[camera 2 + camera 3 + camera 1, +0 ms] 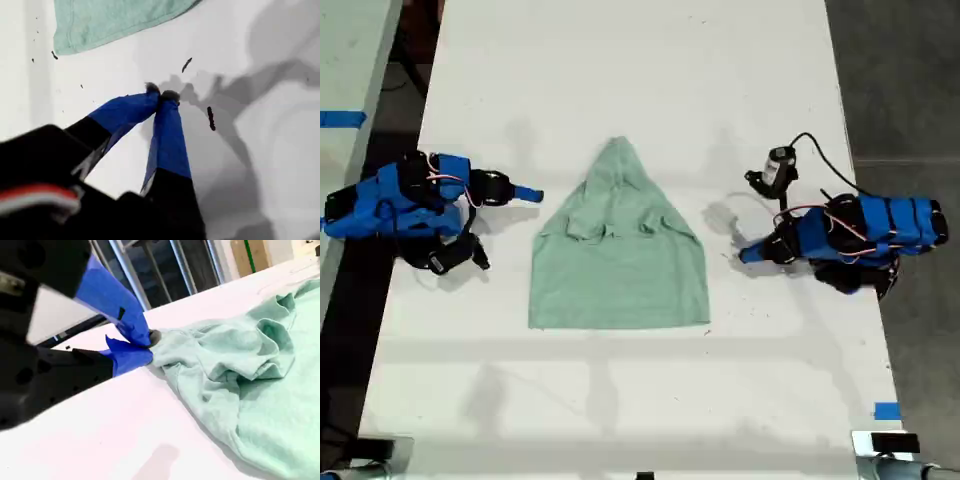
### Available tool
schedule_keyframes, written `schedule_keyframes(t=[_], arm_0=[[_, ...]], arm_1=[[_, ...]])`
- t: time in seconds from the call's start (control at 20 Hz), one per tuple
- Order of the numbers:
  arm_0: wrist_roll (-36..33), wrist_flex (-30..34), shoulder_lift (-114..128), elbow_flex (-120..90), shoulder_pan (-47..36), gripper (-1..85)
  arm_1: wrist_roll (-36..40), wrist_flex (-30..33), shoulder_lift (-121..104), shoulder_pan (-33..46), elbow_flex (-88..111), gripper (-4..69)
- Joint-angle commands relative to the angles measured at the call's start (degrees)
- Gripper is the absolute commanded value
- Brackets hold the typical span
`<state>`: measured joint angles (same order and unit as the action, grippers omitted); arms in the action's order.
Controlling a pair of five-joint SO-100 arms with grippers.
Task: Fold t shirt
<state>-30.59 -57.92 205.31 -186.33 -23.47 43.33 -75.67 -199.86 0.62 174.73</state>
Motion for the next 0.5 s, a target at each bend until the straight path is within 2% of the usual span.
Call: schedule_keyframes(t=[0.0,0.2,0.35,0.45], arm_0=[[15.4,8.0,0.8,-2.2,-7.6,-0.3],[15.2,7.8,0.8,-2.2,-8.2,-0.3],[15.2,7.6,0.8,-2.2,-8.7,-0.3],[15.2,7.7,0.8,-2.2,-8.6,-0.3]], arm_1=[[-29.3,2.7,-1.1,11.8,2.0,9.8],[-26.6,5.1,-0.9,12.5,2.5,2.5],[-24.8,5.5,-0.5,12.4,-0.6,2.7],[-25.0,6.7,7.9,11.1,-8.1,2.9]])
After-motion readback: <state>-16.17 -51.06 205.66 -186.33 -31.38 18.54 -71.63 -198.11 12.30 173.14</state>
